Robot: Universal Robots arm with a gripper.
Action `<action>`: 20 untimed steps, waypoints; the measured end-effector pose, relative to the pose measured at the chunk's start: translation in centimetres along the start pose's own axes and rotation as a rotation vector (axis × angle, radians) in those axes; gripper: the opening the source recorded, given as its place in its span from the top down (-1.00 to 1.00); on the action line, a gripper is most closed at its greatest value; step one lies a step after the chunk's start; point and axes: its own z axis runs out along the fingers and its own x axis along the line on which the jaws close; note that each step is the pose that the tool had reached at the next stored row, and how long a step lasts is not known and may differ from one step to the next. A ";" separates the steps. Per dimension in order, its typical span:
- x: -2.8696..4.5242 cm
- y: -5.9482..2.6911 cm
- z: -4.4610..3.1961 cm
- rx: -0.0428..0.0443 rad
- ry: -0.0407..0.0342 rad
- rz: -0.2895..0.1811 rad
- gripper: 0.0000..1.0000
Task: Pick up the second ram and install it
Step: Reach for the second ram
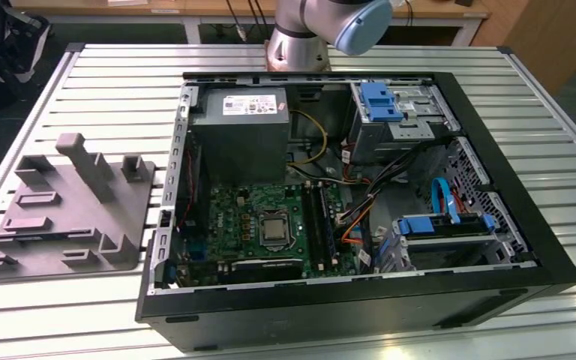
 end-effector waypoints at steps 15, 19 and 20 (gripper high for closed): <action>0.10 -1.53 0.11 0.0001 0.0001 0.000 0.80; 0.16 -2.35 0.20 0.0000 0.0000 0.000 0.80; 0.17 -2.54 0.22 0.0000 0.0000 0.000 0.80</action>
